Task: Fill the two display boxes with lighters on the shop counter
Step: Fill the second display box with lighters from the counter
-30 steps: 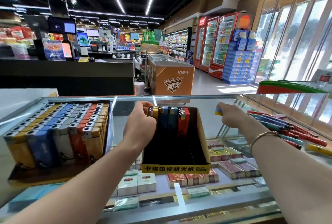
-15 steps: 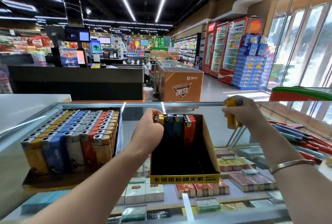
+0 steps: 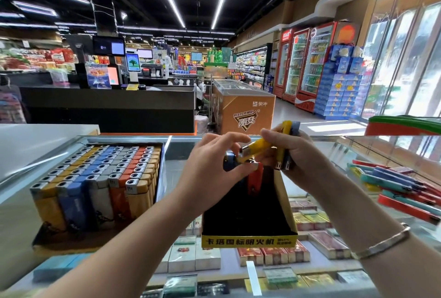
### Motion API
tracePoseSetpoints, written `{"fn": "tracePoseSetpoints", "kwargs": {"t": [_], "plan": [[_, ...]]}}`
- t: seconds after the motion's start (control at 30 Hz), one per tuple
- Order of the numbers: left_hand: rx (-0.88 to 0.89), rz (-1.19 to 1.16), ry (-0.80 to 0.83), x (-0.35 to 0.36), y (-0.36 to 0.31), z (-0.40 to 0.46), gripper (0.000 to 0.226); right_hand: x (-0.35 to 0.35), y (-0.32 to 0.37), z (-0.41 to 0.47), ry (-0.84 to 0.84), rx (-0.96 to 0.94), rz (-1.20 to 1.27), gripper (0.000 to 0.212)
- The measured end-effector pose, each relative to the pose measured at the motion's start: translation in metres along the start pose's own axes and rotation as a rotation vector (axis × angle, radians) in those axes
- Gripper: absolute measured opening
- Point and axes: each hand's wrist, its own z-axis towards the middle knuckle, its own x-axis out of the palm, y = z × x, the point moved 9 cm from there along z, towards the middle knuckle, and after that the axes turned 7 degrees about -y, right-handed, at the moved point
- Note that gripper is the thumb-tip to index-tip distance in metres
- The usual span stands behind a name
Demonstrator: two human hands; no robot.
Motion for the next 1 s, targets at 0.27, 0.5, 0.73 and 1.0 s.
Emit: {"fn": "tracePoseSetpoints", "kwargs": {"t": [0.27,0.5,0.73,1.0], "plan": [[-0.119,-0.320,0.015,-0.007,-0.002,0.003,0.020,0.012,-0.001,-0.002,0.103,-0.006,0.006,0.019],[-0.094,-0.452,0.120,-0.014,-0.014,0.011,0.012,0.008,0.001,-0.005,0.062,-0.032,-0.151,0.013],[-0.173,-0.138,-0.014,-0.039,0.018,0.019,0.018,-0.022,0.031,-0.004,-0.318,-0.422,-0.563,0.010],[-0.113,0.131,0.113,-0.030,0.018,0.013,0.017,-0.015,-0.003,0.006,-0.169,-0.269,-0.688,0.010]]}}
